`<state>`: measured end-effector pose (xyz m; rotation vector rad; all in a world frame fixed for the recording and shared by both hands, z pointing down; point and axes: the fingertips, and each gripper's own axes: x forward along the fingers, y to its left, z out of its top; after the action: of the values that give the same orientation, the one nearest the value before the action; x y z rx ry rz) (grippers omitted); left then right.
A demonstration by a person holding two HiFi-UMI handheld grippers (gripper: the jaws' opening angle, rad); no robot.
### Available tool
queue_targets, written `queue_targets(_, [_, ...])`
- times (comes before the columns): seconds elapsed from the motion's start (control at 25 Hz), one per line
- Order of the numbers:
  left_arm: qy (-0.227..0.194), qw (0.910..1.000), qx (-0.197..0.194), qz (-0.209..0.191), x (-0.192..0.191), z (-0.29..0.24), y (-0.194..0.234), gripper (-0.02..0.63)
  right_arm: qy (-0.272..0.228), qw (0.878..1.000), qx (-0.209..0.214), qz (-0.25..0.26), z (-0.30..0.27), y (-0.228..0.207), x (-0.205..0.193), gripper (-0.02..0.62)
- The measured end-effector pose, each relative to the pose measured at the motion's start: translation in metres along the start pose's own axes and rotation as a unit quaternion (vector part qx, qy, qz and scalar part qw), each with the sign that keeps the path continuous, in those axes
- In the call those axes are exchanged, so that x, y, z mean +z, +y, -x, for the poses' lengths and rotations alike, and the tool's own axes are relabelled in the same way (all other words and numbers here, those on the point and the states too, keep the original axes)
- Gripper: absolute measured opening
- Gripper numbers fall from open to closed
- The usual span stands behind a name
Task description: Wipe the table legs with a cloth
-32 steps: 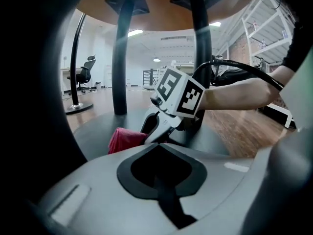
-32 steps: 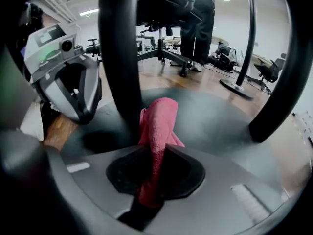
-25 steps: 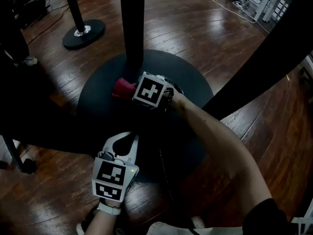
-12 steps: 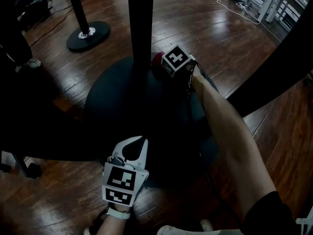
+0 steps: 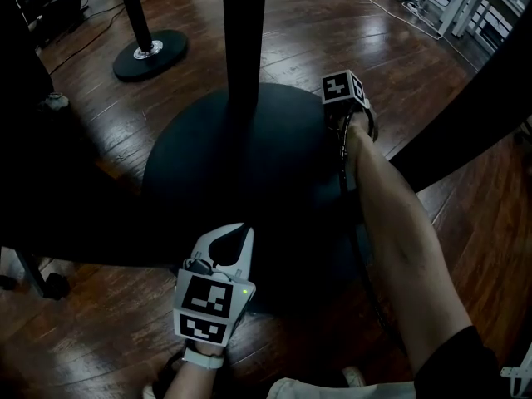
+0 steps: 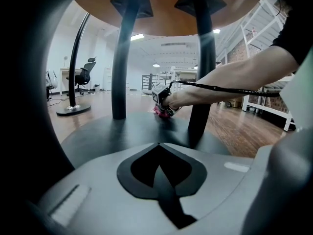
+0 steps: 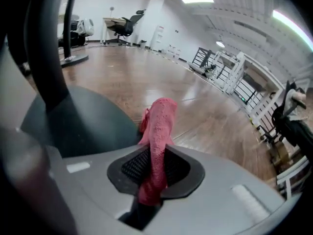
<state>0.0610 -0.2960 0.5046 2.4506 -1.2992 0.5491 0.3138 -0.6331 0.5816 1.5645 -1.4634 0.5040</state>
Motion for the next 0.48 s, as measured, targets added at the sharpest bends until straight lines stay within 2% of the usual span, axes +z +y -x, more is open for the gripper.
queue_targets(0.12, [-0.002, 1.0000, -0.001, -0.003, 0.001, 0.002, -0.002, -0.008, -0.014, 0.997, 0.016, 0.076, 0.011, 0.028, -0.003, 0.043])
queue_targets(0.24, [-0.002, 1.0000, -0.001, -0.009, 0.001, 0.004, -0.004, -0.008, -0.037, 0.984, 0.059, 0.162, 0.033, 0.077, -0.010, 0.043])
queue_targets(0.36, [-0.003, 0.9999, -0.001, -0.012, 0.003, 0.006, -0.007, -0.006, -0.064, 0.963, 0.115, 0.234, 0.067, 0.129, -0.028, 0.043])
queue_targets(0.48, [-0.001, 0.9999, 0.006, -0.013, 0.004, 0.009, -0.006, -0.006, -0.085, 0.935, 0.177, 0.297, 0.110, 0.179, -0.057, 0.043])
